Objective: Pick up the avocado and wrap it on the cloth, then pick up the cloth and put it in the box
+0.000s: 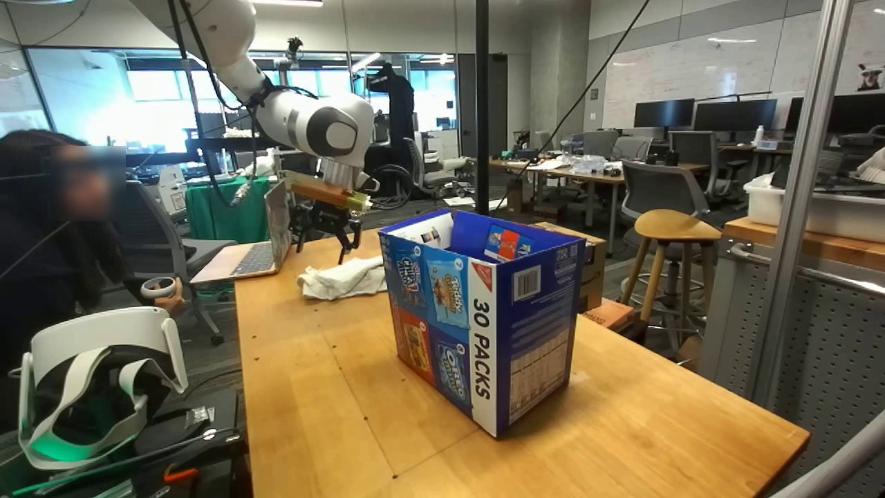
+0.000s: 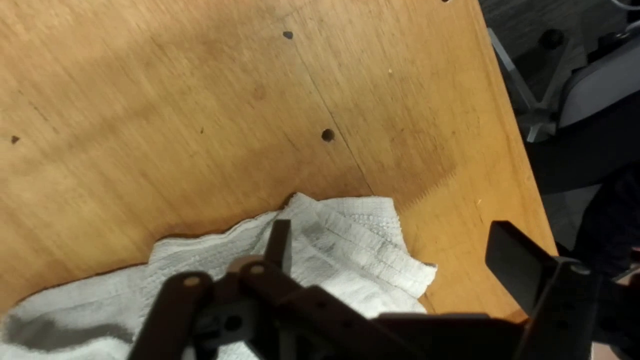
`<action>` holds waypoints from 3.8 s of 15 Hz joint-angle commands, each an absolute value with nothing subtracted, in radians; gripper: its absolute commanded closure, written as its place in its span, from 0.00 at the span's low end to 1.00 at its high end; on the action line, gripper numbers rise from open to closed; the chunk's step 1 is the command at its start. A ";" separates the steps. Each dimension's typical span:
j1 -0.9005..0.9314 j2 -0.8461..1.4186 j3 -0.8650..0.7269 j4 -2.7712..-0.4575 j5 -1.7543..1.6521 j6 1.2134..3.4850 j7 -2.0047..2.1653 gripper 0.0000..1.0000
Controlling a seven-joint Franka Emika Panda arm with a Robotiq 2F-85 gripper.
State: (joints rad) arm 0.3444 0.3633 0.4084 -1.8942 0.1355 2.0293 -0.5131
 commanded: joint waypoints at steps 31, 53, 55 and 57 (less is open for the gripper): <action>0.469 0.427 0.324 -1.927 -0.035 2.219 -0.064 0.95; 0.373 -0.145 0.372 -1.854 -0.422 1.870 0.339 0.92; 0.375 -0.155 0.398 -1.844 -0.439 1.840 0.352 0.92; 0.381 -0.163 0.425 -1.840 -0.448 1.810 0.356 0.92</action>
State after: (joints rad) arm 0.3883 -0.1463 0.3837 -1.8620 -0.4159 1.8613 0.3309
